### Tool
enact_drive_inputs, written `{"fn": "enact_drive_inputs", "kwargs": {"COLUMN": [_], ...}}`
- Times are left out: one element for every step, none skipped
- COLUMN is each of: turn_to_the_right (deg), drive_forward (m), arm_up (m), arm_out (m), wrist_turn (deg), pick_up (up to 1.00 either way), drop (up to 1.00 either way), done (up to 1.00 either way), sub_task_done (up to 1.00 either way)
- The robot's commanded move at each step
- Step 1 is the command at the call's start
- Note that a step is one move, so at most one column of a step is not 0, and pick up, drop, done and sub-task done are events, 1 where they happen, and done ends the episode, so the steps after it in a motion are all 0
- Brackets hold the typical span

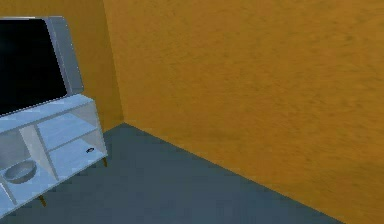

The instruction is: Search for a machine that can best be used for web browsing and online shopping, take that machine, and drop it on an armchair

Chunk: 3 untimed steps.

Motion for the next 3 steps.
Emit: {"fn": "enact_drive_inputs", "kwargs": {"turn_to_the_right": [0.0,0.0,0.0], "drive_forward": [0.0,0.0,0.0], "arm_up": [0.04,0.0,0.0], "arm_out": [0.0,0.0,0.0], "wrist_turn": [0.0,-45.0,-45.0], "pick_up": [0.0,0.0,0.0], "drop": [0.0,0.0,0.0], "done": [0.0,0.0,0.0], "sub_task_done": [0.0,0.0,0.0]}}
